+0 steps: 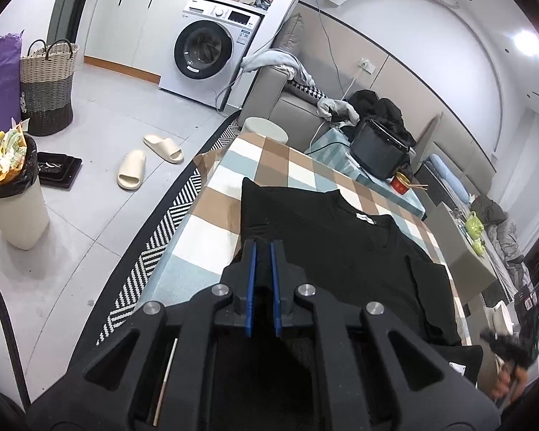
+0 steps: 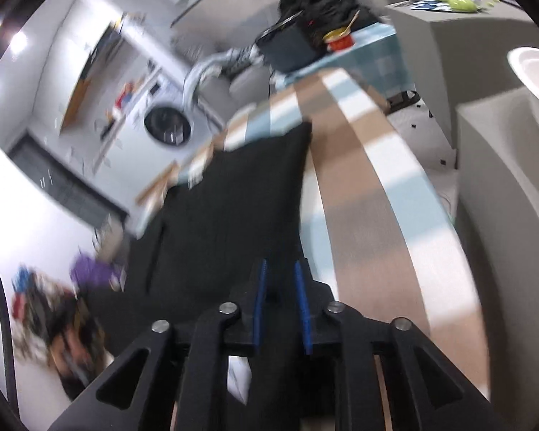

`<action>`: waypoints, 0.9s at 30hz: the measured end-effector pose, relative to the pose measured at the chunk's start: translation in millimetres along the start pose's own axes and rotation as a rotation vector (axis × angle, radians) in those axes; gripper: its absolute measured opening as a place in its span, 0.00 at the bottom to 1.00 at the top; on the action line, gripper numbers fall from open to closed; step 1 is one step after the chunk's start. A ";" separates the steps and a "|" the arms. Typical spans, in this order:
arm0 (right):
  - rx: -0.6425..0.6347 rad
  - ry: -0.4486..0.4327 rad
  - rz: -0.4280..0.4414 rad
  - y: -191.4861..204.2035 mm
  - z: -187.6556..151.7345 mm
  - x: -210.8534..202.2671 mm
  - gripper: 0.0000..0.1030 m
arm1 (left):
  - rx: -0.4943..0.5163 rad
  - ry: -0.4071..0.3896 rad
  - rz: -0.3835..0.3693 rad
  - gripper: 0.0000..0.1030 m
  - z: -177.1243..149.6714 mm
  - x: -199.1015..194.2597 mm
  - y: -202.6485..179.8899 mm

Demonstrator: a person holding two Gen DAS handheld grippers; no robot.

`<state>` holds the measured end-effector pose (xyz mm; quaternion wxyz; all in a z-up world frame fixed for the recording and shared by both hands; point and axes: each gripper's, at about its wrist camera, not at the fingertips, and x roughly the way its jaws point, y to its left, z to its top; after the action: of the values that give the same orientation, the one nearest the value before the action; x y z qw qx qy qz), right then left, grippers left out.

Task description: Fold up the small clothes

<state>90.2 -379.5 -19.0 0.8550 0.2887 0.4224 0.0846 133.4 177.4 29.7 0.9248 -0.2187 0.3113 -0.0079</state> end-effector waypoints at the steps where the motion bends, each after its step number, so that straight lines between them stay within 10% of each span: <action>1: -0.015 0.025 0.005 0.6 -9.9 -3.1 0.21 | 0.002 0.002 0.004 0.05 -0.5 1.8 0.5; 13: -0.068 0.231 0.045 1.0 -79.4 -0.7 0.34 | 0.015 0.011 0.027 0.05 -8.9 8.6 0.7; 16: -0.126 0.243 0.027 11.0 -79.3 7.4 0.11 | 0.014 0.008 0.026 0.05 -10.7 8.4 0.8; 27: -0.004 -0.144 0.187 27.8 1.6 -7.3 0.05 | 0.006 -0.015 -0.003 0.05 -6.9 0.3 -2.7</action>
<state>89.6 -360.2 2.4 0.8722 0.3305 0.3308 0.1437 129.9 172.2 25.7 0.9277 -0.2165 0.3042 -0.0088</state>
